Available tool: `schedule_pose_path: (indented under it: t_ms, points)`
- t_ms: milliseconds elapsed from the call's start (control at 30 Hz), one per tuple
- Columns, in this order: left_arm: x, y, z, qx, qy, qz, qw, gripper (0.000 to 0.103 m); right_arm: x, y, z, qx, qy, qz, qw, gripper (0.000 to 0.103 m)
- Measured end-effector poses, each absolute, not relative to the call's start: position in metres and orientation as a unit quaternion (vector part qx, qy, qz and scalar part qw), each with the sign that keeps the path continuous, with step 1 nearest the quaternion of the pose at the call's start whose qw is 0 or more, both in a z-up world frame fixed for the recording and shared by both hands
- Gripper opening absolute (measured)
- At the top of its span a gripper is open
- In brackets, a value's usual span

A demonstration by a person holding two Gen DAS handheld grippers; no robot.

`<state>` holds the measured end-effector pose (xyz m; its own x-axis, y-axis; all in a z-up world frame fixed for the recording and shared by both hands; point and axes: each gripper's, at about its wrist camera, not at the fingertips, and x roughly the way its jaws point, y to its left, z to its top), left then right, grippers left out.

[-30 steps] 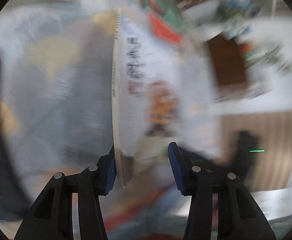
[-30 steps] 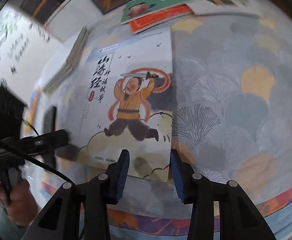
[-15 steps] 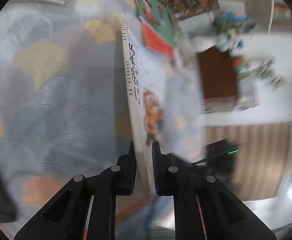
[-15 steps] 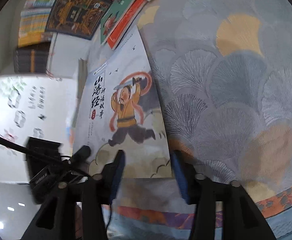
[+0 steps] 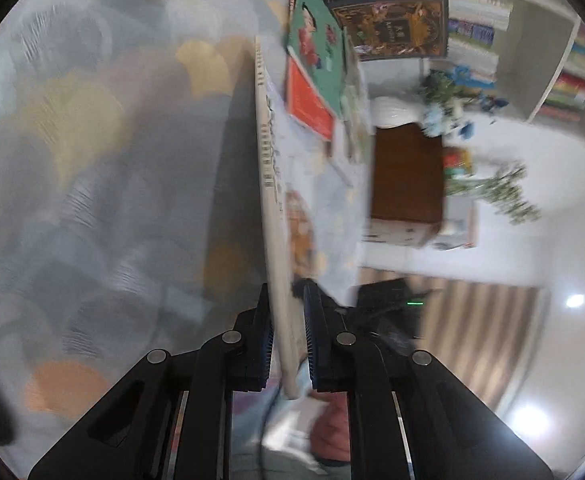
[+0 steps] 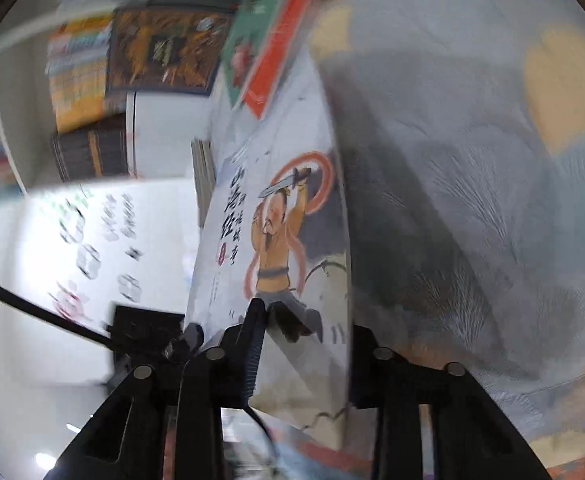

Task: Organize books
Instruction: 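Carry the Shan Hai Jing book with the left gripper and stand it in the row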

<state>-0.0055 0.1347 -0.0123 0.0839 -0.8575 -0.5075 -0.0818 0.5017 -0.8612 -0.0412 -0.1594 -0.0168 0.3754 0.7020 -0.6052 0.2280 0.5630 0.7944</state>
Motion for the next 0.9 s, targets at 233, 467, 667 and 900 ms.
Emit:
schedule_pose_path:
  t_ms: [233,467,667,900]
  points:
    - [-0.02,0.111,0.037,-0.193,0.569,-0.303,0.74,0.01,-0.049,-0.092,0.053,0.121,0.525,0.166,0.826,0.026]
    - [-0.018,0.14,0.076,-0.206,0.526,-0.332,0.756,0.014,-0.052,-0.063,0.101,0.018,0.488,0.217,0.845,0.026]
    - [0.007,0.197,0.103,-0.248,0.469,-0.303,0.792,0.014,0.007,-0.01,0.124,0.025,0.458,0.259,0.85,0.027]
    - [0.066,0.267,0.079,-0.267,0.458,-0.193,0.825,0.013,0.092,0.064,0.086,0.073,0.499,0.308,0.807,0.028]
